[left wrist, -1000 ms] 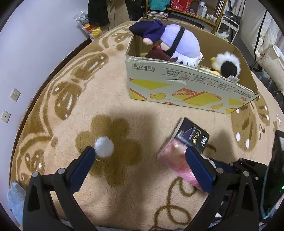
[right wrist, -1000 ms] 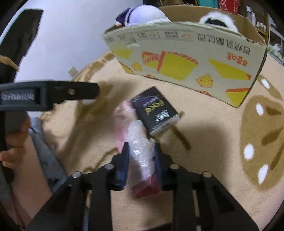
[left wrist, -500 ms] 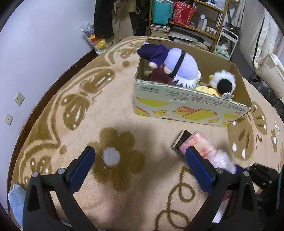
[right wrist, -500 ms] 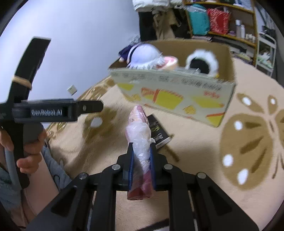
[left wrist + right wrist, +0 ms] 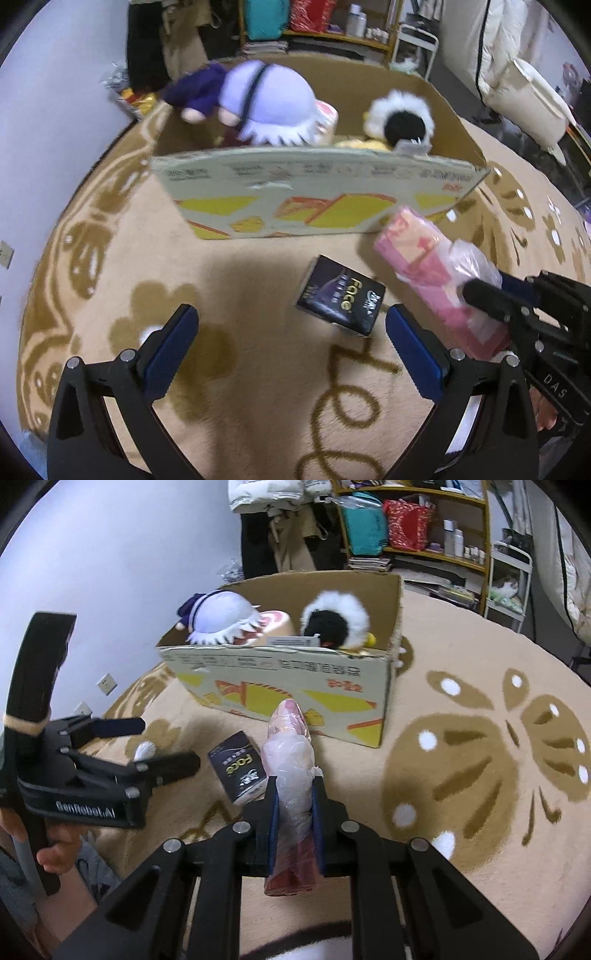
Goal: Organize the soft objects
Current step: 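Grasp the pink wrapped pouch with the right tool while the left tool grasps the black Face tissue pack, then lift both items and carry them over the box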
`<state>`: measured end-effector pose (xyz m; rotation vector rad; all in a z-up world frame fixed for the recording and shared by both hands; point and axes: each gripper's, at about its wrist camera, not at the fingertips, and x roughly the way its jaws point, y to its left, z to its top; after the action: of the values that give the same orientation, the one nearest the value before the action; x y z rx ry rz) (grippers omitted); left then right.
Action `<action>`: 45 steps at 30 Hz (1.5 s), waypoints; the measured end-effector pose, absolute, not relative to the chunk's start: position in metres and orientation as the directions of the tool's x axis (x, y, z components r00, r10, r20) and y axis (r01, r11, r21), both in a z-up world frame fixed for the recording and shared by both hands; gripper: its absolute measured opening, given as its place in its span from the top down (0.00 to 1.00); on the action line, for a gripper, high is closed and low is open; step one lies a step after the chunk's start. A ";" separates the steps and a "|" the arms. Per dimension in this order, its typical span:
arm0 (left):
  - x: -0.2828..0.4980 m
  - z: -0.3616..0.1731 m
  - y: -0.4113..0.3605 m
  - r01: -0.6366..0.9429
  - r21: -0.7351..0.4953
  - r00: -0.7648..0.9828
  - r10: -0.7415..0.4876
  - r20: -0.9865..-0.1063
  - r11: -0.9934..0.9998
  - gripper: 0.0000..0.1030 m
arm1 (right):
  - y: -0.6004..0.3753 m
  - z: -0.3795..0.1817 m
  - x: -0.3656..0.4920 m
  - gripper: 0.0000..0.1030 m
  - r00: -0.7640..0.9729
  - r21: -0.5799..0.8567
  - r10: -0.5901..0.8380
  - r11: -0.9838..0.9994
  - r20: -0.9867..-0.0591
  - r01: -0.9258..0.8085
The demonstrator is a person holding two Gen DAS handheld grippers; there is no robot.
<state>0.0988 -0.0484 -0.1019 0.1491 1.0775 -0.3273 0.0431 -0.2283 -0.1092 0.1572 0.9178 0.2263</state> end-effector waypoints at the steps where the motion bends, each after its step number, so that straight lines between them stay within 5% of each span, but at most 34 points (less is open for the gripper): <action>1: 0.100 -0.105 -0.051 0.341 -0.044 0.422 -0.195 -0.886 0.939 0.02 | -0.228 -0.111 0.045 0.84 0.586 0.231 0.258 0.965 -0.768 -0.122; 20: 0.113 -0.156 -0.100 0.480 -0.021 0.318 -0.196 -0.928 0.877 0.03 | -0.231 -0.128 0.058 0.84 0.554 0.247 0.259 0.964 -0.791 -0.097; 25: 0.112 -0.159 -0.107 0.498 0.007 0.361 -0.200 -0.911 0.867 0.33 | -0.232 -0.127 0.058 0.84 0.556 0.259 0.269 0.961 -0.786 -0.099; 34: 0.109 -0.154 -0.090 0.424 -0.006 0.386 -0.187 -0.903 0.905 0.34 | -0.237 -0.109 0.046 0.84 0.599 0.263 0.277 0.958 -0.751 -0.114; 45: 0.065 -0.085 -0.071 0.281 0.077 0.604 -0.114 -0.789 0.957 0.34 | -0.240 -0.061 0.019 0.84 0.685 0.273 0.294 0.951 -0.667 -0.143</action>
<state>0.0650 -0.0708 -0.0848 0.2010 0.8948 -0.2307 0.0186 -0.2397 -0.0611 0.2061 0.7796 0.2464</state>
